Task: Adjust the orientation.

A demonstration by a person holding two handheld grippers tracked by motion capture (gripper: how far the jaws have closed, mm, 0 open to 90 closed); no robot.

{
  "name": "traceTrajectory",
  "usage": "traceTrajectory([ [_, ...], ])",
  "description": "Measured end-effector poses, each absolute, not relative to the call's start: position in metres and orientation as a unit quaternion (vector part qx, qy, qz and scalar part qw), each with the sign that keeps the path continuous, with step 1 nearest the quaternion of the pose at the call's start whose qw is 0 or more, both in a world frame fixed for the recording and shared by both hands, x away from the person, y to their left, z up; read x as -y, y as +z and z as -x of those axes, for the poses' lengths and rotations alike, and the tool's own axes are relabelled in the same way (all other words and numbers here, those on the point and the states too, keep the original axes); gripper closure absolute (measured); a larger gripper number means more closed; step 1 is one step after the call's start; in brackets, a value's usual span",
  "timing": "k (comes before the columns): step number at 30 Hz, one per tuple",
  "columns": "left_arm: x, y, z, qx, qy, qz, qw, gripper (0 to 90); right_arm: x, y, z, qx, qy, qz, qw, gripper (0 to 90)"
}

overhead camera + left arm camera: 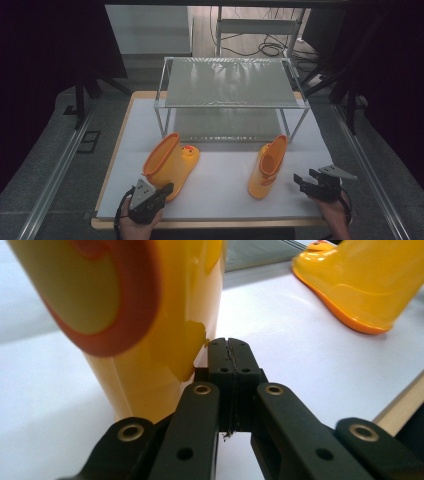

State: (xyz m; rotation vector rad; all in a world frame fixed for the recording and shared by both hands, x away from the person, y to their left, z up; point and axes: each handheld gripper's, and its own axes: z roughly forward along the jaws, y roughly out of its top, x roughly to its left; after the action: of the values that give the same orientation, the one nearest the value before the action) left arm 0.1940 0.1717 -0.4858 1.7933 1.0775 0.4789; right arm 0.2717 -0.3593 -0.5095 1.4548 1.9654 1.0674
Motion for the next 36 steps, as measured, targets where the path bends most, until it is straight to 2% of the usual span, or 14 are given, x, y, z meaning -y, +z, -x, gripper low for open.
traceTrajectory([
  [10,-0.159,-0.489,-0.193,-0.419,0.167,-0.74,0.498,88.3,0.357,-0.509,-0.272,-0.719,0.388,-0.527,0.234,30.8],
  [21,-0.104,-0.482,-0.199,-0.366,0.141,-0.767,0.508,85.9,0.36,-0.508,-0.271,-0.718,0.39,-0.527,0.234,30.8],
  [30,-0.082,-0.484,-0.228,-0.362,0.098,-0.772,0.513,76.4,0.361,-0.509,-0.272,-0.718,0.393,-0.527,0.229,31.3],
  [34,-0.081,-0.485,-0.229,-0.365,0.1,-0.773,0.509,72.9,0.361,-0.509,-0.272,-0.72,0.393,-0.525,0.227,31.8],
  [36,-0.082,-0.486,-0.23,-0.371,0.098,-0.77,0.51,68.3,0.359,-0.509,-0.272,-0.722,0.394,-0.522,0.225,32.2],
])
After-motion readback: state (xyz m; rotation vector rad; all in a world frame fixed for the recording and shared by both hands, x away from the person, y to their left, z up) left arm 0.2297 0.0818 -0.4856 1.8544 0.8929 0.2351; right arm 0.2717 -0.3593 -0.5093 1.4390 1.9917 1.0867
